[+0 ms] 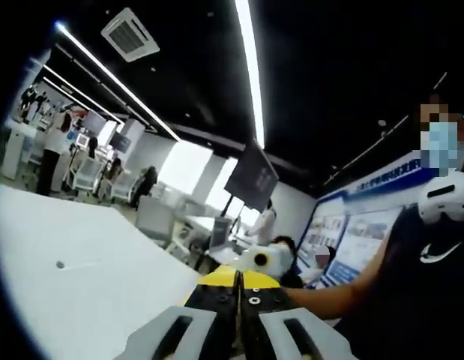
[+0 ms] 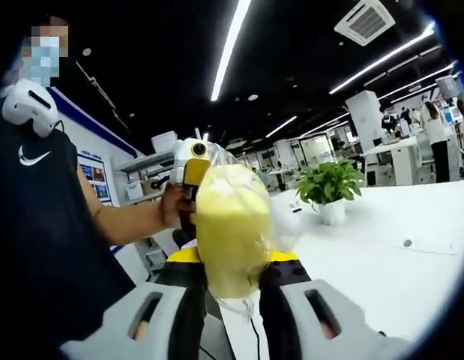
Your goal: Compare the silicone blocks by pressing each to a similar depth, holding the contact briefly, and releasing to observe deformation and rebound differences across the visible hardness samples.
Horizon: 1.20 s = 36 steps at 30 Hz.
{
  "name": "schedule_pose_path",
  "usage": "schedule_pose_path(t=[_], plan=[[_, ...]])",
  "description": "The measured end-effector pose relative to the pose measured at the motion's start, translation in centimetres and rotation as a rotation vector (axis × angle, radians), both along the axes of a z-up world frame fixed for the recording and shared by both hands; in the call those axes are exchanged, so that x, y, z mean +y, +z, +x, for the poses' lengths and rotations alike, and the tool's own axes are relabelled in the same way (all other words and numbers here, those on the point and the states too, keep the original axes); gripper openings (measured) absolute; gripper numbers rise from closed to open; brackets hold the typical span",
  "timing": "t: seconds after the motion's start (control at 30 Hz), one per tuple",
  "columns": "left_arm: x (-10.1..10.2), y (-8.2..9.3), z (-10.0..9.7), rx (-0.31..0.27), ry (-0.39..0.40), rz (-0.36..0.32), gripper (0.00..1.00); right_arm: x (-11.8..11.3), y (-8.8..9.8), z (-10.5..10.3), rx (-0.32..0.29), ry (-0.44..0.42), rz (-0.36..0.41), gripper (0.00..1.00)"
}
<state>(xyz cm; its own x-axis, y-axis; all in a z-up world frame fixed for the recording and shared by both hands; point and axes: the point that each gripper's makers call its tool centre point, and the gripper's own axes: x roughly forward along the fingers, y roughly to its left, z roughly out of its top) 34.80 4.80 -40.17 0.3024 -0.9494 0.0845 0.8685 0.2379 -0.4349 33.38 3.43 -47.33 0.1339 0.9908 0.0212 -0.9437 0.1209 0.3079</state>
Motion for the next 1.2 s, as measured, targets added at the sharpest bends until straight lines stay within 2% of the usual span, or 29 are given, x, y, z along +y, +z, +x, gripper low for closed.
schedule_pose_path(t=[0.13, 0.23, 0.37, 0.43, 0.5, 0.6, 0.77, 0.9, 1.03, 1.07, 1.1, 1.2], plan=[[0.1, -0.6, 0.1, -0.03, 0.015, 0.052, 0.0, -0.1, -0.6, 0.2, -0.036, -0.011, -0.056, 0.16], [0.1, -0.6, -0.1, -0.033, 0.014, 0.049, 0.0, -0.1, -0.5, 0.1, -0.021, -0.005, -0.058, 0.13], [0.3, -1.0, -0.1, -0.042, 0.022, 0.057, 0.0, 0.0, -0.6, 0.0, -0.02, -0.013, -0.098, 0.09], [0.4, -0.9, -0.4, -0.082, 0.008, 0.052, 0.0, 0.1, -0.6, -0.1, -0.019, -0.009, -0.11, 0.07], [0.7, -1.1, -0.4, -0.125, 0.025, 0.065, 0.0, 0.2, -0.7, -0.1, -0.022, -0.008, -0.137, 0.06], [0.7, -1.1, -0.3, -0.106, 0.029, 0.057, 0.0, 0.1, -0.9, -0.1, -0.021, -0.001, -0.143, 0.06], [0.8, -1.3, -0.5, -0.134, 0.037, 0.061, 0.0, 0.2, -1.0, -0.4, -0.022, 0.005, -0.149, 0.04], [0.9, -1.4, -0.8, -0.1, 0.019, 0.061, 0.0, 0.3, -1.2, -0.7, -0.008, 0.023, -0.138, 0.04], [1.1, -2.0, -1.1, -0.077, 0.005, 0.083, 0.0, 0.5, -1.6, -0.7, -0.013, 0.027, -0.162, 0.02], [1.2, -2.1, -1.0, -0.081, 0.009, 0.092, 0.0, 0.6, -1.7, -0.7, -0.017, 0.028, -0.17, 0.02], [1.3, -2.3, -1.0, -0.119, 0.005, 0.115, 0.0, 0.6, -1.9, -0.8, -0.022, 0.032, -0.178, 0.01], [1.4, -2.5, -1.2, -0.098, 0.005, 0.117, 0.0, 0.6, -2.1, -0.7, -0.038, 0.038, -0.188, 0.01]])
